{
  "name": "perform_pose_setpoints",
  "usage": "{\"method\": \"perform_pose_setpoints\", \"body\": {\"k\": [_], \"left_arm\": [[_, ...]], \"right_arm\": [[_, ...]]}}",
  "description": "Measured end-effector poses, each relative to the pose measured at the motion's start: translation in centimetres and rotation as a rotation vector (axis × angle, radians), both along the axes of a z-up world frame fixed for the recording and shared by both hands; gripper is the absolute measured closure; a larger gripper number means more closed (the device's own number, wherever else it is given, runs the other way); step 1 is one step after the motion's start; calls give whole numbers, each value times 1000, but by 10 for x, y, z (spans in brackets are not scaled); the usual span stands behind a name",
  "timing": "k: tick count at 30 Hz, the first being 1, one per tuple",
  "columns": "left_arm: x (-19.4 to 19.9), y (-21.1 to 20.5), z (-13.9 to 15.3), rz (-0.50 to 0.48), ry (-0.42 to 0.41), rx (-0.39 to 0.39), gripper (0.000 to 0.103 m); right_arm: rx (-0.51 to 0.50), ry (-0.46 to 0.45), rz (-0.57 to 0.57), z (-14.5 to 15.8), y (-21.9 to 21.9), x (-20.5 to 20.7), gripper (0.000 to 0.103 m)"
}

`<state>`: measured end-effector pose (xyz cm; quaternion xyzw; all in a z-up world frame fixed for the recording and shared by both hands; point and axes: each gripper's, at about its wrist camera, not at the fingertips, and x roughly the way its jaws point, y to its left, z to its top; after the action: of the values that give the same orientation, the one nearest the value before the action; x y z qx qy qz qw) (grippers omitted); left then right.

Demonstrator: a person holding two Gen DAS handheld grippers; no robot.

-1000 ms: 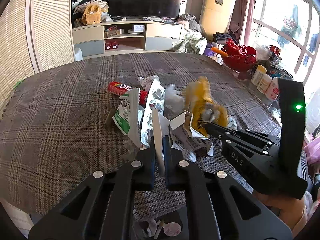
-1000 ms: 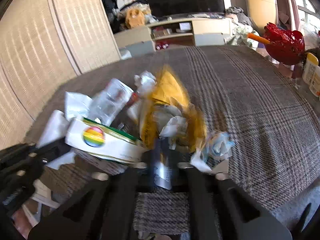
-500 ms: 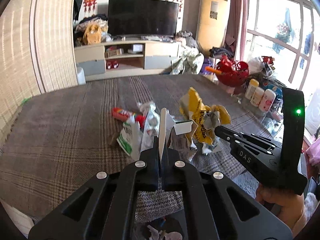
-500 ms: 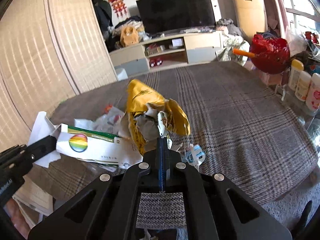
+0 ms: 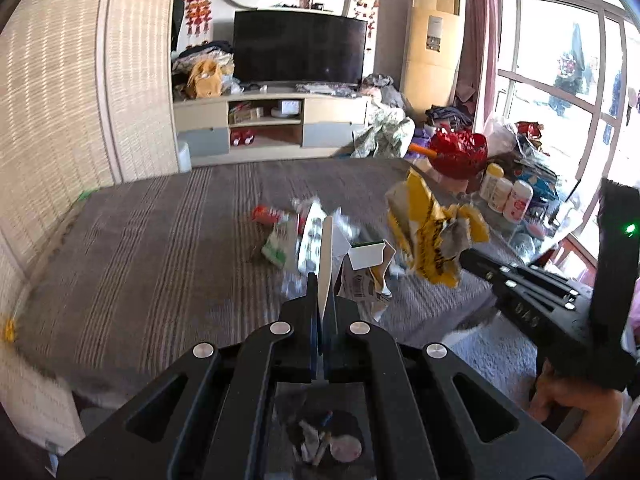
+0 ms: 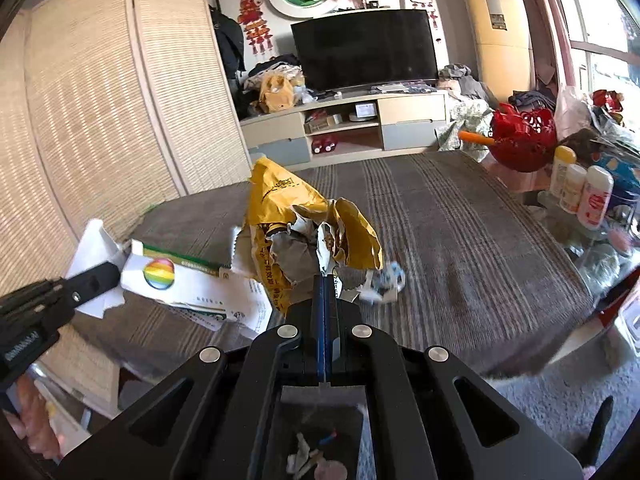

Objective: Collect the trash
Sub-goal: 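Carry the paper strip and yellow bag to the grey bin and release both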

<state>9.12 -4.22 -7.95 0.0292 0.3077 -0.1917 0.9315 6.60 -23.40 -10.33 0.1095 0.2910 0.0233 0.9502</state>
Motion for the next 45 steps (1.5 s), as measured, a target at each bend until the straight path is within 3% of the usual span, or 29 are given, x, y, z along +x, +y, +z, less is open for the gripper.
{"method": "perform_pose_setpoints", "body": {"k": [8, 16, 26, 31, 38, 45], "left_arm": [[-49, 13, -34, 3, 77, 19, 103], [-72, 21, -92, 8, 189, 56, 103], [-63, 19, -163, -4, 331, 93, 103], [-53, 14, -188, -26, 390, 99, 103], [-42, 3, -207, -46, 441, 108, 103], [-33, 2, -213, -52, 466, 101, 101]], "right_arm": [[-2, 82, 11, -28, 22, -45, 101], [0, 199, 24, -81, 37, -68, 101], [16, 312, 69, -134, 49, -58, 101], [87, 410, 94, -164, 42, -46, 101], [87, 481, 97, -182, 41, -31, 101], [76, 472, 114, -178, 51, -20, 98]]}}
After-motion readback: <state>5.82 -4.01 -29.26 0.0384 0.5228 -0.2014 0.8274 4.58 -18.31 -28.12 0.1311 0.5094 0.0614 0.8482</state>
